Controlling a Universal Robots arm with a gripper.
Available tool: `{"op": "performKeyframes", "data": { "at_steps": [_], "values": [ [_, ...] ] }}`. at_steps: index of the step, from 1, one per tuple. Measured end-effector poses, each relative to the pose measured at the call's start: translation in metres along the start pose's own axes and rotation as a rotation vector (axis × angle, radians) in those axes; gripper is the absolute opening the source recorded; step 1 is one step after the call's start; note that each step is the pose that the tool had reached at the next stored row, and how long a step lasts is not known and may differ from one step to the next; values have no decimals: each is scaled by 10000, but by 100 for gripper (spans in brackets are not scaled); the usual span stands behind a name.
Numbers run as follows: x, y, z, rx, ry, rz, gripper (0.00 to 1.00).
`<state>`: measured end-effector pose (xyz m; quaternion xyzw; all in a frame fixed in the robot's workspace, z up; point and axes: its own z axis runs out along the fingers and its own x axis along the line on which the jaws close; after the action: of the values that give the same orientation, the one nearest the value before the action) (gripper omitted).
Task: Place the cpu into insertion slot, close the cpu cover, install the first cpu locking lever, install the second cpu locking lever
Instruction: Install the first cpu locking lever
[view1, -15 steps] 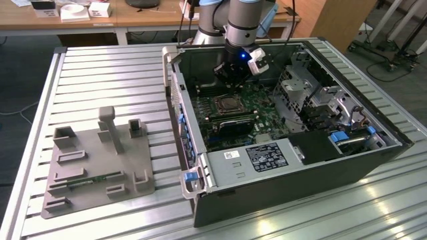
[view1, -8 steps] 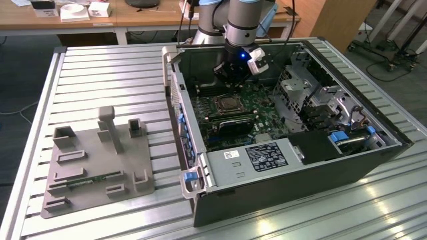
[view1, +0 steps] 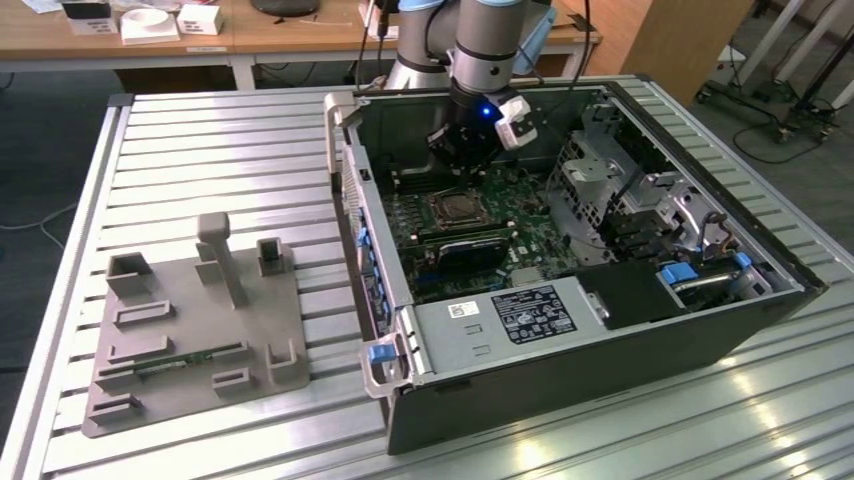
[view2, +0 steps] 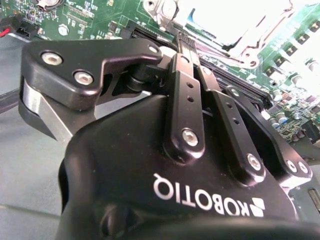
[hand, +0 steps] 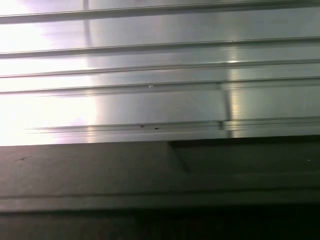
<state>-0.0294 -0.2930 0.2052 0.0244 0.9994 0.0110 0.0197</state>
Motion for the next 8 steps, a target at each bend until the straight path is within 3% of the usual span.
{"op": "performKeyframes", "data": {
  "at_steps": [8],
  "values": [
    [1, 17, 2, -63, 0, 3, 10]
  ]
}}
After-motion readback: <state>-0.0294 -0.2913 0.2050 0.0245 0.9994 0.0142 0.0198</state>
